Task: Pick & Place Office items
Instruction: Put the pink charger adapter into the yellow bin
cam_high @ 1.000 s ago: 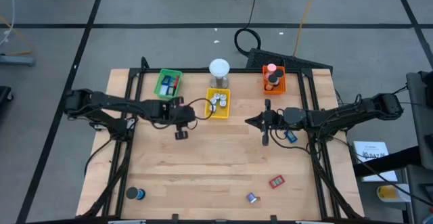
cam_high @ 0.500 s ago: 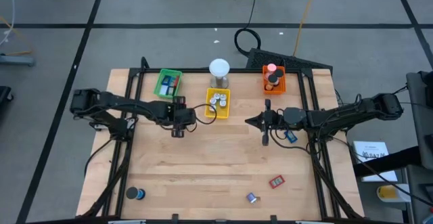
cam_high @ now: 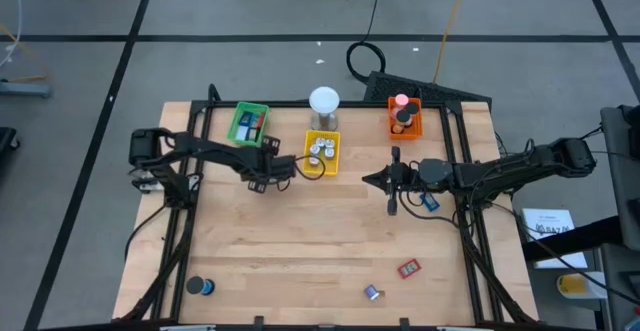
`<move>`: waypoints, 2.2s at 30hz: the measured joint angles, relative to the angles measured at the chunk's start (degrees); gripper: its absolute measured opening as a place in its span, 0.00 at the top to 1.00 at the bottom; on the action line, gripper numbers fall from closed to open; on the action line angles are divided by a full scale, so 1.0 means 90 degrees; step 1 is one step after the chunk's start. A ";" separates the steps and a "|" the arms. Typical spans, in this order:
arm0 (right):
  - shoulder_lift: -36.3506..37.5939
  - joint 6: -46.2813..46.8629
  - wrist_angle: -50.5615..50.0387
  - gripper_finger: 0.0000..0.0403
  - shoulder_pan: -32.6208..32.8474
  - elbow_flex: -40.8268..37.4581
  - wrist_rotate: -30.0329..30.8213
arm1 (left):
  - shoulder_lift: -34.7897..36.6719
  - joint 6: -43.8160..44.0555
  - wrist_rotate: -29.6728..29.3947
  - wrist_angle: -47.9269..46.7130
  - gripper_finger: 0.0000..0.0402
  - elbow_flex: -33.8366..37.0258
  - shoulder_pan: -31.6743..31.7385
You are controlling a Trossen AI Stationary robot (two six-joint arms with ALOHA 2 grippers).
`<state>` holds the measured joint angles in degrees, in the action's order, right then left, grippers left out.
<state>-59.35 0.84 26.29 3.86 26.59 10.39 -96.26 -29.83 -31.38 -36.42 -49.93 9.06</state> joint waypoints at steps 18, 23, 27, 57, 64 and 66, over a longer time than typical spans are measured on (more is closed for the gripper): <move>0.0000 0.0000 0.0001 1.00 -0.0002 -0.0002 0.0000 | -0.0288 0.0106 -0.0026 -0.0039 0.67 -0.0032 -0.0251; 0.0000 0.0000 -0.0001 1.00 -0.0001 -0.0002 0.0000 | -0.0285 0.0709 0.0076 -0.0161 0.64 -0.0036 -0.0570; 0.0000 0.0000 -0.0001 1.00 0.0000 -0.0002 0.0000 | -0.0278 0.1360 0.0321 -0.0198 0.61 -0.0063 -0.0988; 0.0000 0.0041 -0.0021 1.00 0.0000 -0.0002 -0.0005 | -0.0341 0.4359 0.2677 0.1856 0.41 -0.0600 -0.2311; -0.0002 0.0027 -0.0029 1.00 -0.0001 -0.0002 -0.0005 | -0.0549 0.4285 0.2845 0.2000 0.50 -0.0600 -0.2386; -0.0002 0.0039 -0.0053 1.00 -0.0001 -0.0003 -0.0003 | -0.0671 0.4164 0.2864 0.2180 0.55 -0.0600 -0.2452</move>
<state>-59.37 1.19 25.81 3.85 26.56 10.36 -102.30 7.65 -5.60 -16.79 -55.33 -13.01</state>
